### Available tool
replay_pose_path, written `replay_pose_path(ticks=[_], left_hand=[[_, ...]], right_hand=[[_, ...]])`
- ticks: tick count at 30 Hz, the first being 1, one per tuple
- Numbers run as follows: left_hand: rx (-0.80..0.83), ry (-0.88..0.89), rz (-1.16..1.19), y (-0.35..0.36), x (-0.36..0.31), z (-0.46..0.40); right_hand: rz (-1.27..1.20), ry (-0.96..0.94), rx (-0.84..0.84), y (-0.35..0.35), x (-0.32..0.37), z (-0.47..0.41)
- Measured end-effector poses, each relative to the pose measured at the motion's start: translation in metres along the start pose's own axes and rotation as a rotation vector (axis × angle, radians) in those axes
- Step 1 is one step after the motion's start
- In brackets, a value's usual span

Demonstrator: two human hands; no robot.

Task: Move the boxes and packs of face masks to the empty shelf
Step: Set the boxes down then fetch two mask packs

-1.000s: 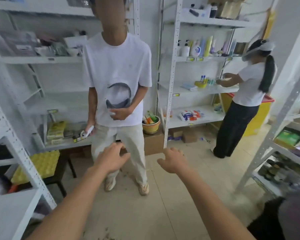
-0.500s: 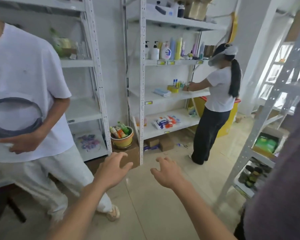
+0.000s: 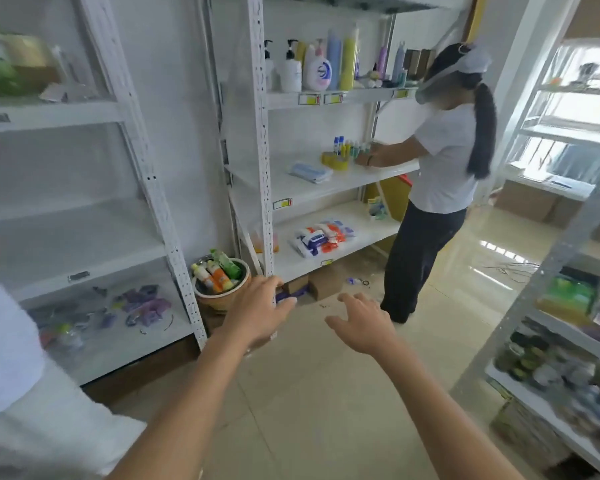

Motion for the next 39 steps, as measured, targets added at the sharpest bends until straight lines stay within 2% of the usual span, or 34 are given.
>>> replay_pose_path(ticks=[8, 12, 17, 28, 33, 36, 39], left_hand=[[0.021, 0.003, 0.075, 0.048, 0.000, -0.182], [0.040, -0.033, 0.135, 0.067, -0.001, -0.266], [-0.010, -0.031, 0.190, 0.068, 0.005, -0.366], [-0.028, -0.107, 0.300, 0.083, 0.062, -0.539], [0.010, -0.178, 0.360, 0.084, 0.094, -0.624], [0.020, -0.196, 0.363, 0.080, 0.109, -0.681], [0.039, -0.216, 0.385, 0.083, 0.117, -0.721]], right_hand=[[-0.017, 0.067, -0.052, -0.011, -0.052, -0.162], [-0.043, 0.050, -0.015, -0.023, -0.069, -0.243], [-0.107, -0.009, -0.004, -0.048, -0.065, -0.337], [-0.215, -0.062, 0.066, -0.049, -0.057, -0.539], [-0.261, -0.029, 0.125, -0.057, -0.049, -0.642], [-0.274, 0.008, 0.072, -0.068, -0.044, -0.708], [-0.251, -0.001, 0.090, -0.074, -0.043, -0.768]])
Point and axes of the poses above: each hand's wrist, its own z-axis away from the middle knuckle, its own y-axis out of the palm, x = y × z, the point moved 4 cm from there along -z, towards the middle knuckle, and after that the axes turned 10 degrees about z, right-handed, at the moved point
